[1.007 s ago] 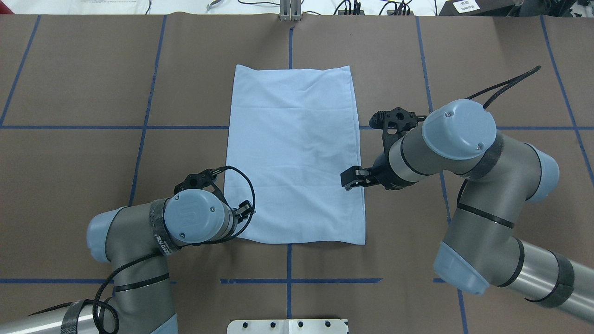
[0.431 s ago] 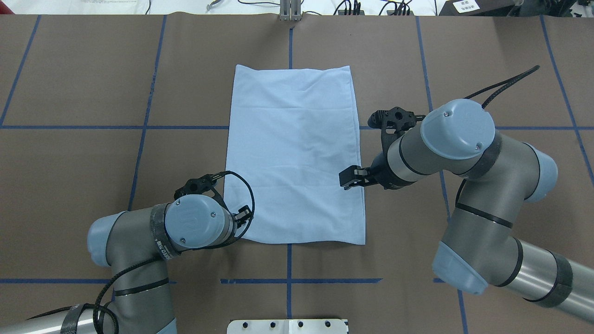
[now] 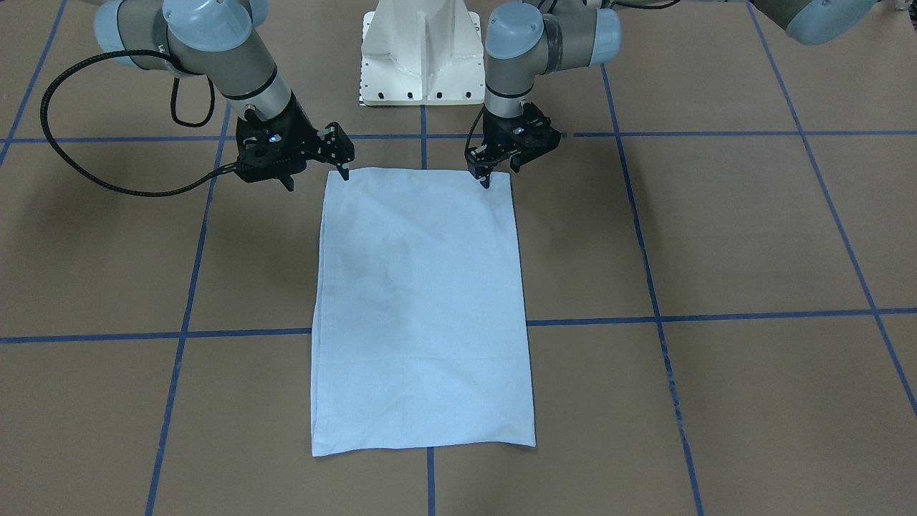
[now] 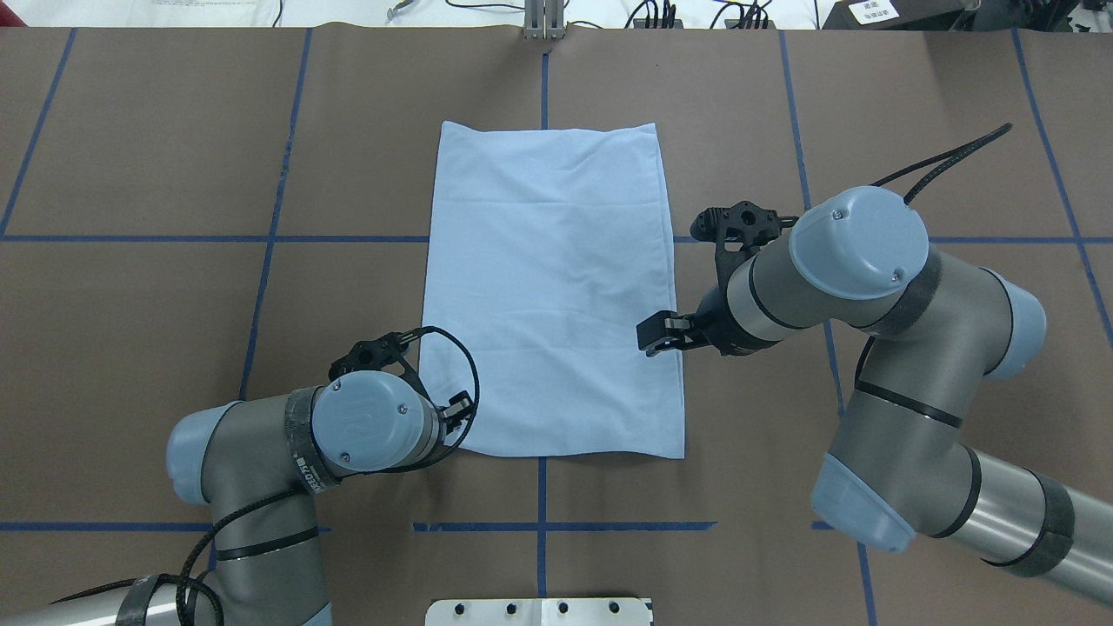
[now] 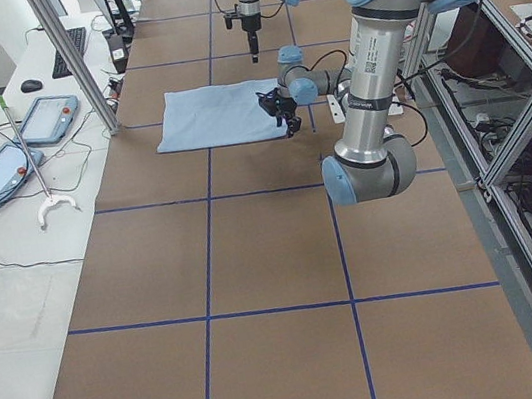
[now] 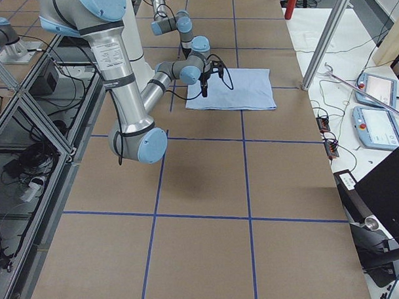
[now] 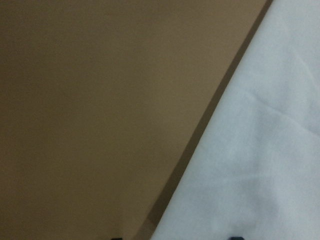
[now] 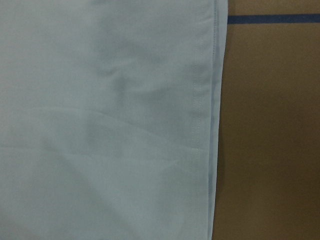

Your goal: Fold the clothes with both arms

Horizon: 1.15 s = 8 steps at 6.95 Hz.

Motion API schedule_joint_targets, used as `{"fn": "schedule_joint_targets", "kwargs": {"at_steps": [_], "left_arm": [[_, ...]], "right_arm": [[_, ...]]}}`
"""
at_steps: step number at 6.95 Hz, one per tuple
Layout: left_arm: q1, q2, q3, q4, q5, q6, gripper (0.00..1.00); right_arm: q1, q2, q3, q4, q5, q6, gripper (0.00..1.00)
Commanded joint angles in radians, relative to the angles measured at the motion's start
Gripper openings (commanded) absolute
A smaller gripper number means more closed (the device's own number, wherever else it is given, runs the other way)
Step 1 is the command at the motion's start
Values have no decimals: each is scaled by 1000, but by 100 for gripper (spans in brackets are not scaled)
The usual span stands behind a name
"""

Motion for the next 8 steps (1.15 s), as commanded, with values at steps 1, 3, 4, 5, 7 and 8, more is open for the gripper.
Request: {"fn": "schedule_joint_targets", "kwargs": {"at_steps": [1, 3, 4, 5, 7, 8], "left_arm": [[-1, -2, 0, 1, 2, 0, 71], [-7, -1, 0, 0, 3, 0, 64], [-7, -1, 0, 1, 3, 0, 64], [-7, -1, 2, 0, 2, 3, 64], [-7, -1, 3, 0, 2, 3, 64], [-7, -1, 6, 0, 2, 4, 64]], "right_arm": [[0, -2, 0, 0, 0, 0, 100], [0, -2, -3, 0, 0, -2, 100], [0, -2, -3, 0, -2, -2, 100], [0, -3, -5, 0, -3, -2, 100], [0, -3, -5, 0, -3, -2, 100], [0, -5, -6, 0, -3, -2, 100]]}}
